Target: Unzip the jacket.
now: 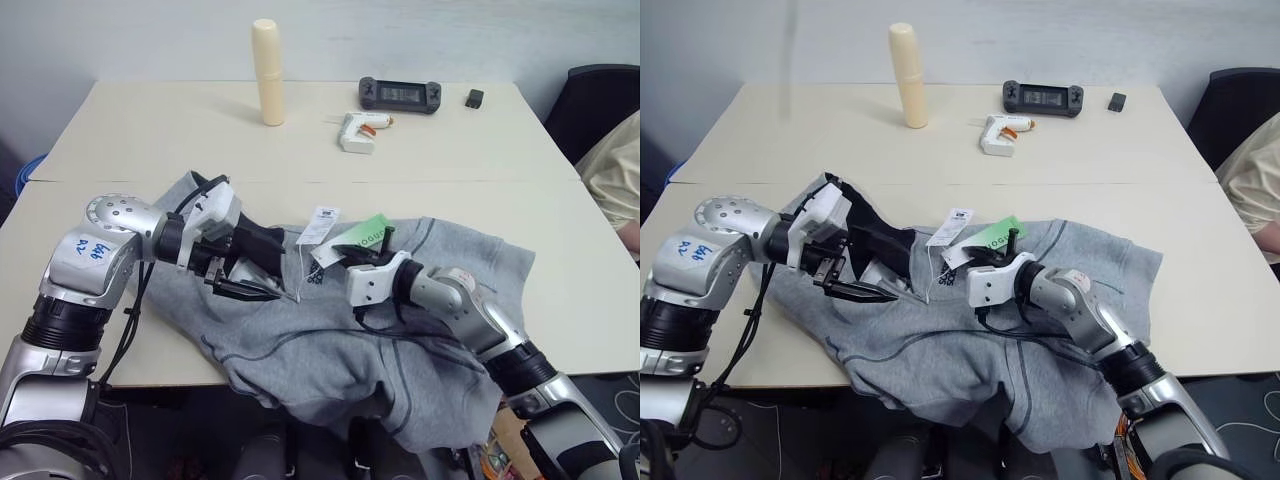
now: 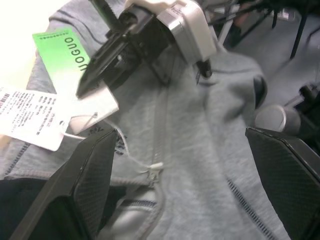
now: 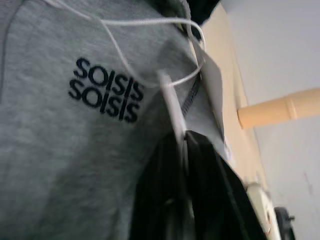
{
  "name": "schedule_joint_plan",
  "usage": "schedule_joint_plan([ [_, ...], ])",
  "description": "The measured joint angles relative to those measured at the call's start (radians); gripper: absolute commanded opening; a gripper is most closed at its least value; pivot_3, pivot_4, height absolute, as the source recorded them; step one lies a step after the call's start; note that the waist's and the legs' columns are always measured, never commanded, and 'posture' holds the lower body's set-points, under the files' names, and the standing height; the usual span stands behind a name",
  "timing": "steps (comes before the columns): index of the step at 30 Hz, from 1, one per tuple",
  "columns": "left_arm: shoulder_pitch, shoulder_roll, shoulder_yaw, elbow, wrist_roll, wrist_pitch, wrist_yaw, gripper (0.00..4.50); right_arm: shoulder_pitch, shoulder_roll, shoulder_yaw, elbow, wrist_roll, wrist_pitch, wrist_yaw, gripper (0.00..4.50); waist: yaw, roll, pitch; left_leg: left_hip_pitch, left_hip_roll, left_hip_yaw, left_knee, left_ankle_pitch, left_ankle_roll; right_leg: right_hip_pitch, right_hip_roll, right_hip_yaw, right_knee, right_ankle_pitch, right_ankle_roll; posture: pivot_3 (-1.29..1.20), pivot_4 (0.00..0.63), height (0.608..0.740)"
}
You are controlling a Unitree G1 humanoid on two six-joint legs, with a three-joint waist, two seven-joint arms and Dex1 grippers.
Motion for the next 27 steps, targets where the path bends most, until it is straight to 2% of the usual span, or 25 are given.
schedule_joint_plan([
  [3,-0.030,-0.034,-0.036,0.105,0.063,-0.084,-0.018,3.71,0.035,-0.015,-0.034,-0.034,0.011,0.021,0.002,0.00,0.002,0.000,0.000,0.000,0.000,0.000,0.000,0.000,0.000,0.000,0.000,0.000,0.000,0.000,0.000,0.00,0.150,0.740],
  [10,-0.074,-0.112,-0.113,0.278,0.172,-0.263,-0.085,1.51,0.114,-0.029,-0.076,-0.130,0.020,0.088,0.020,0.00,0.002,0.000,0.000,0.000,0.000,0.000,0.000,0.000,0.000,0.000,0.000,0.000,0.001,0.000,0.000,0.00,0.150,0.740],
  [21,-0.164,-0.186,-0.199,0.479,0.287,-0.478,-0.087,1.51,0.145,-0.034,-0.084,-0.175,0.014,0.153,0.030,0.00,0.001,0.000,0.000,0.000,0.000,0.000,0.000,0.001,0.001,0.000,0.000,-0.001,0.001,0.000,0.000,0.00,0.150,0.740],
  [27,-0.220,-0.256,-0.247,0.688,0.381,-0.654,-0.087,1.51,0.149,-0.034,-0.094,-0.193,0.003,0.175,0.030,0.00,0.004,0.000,0.000,0.000,-0.001,0.000,0.000,0.001,0.001,0.000,0.000,-0.004,0.001,0.000,0.000,0.00,0.150,0.740],
])
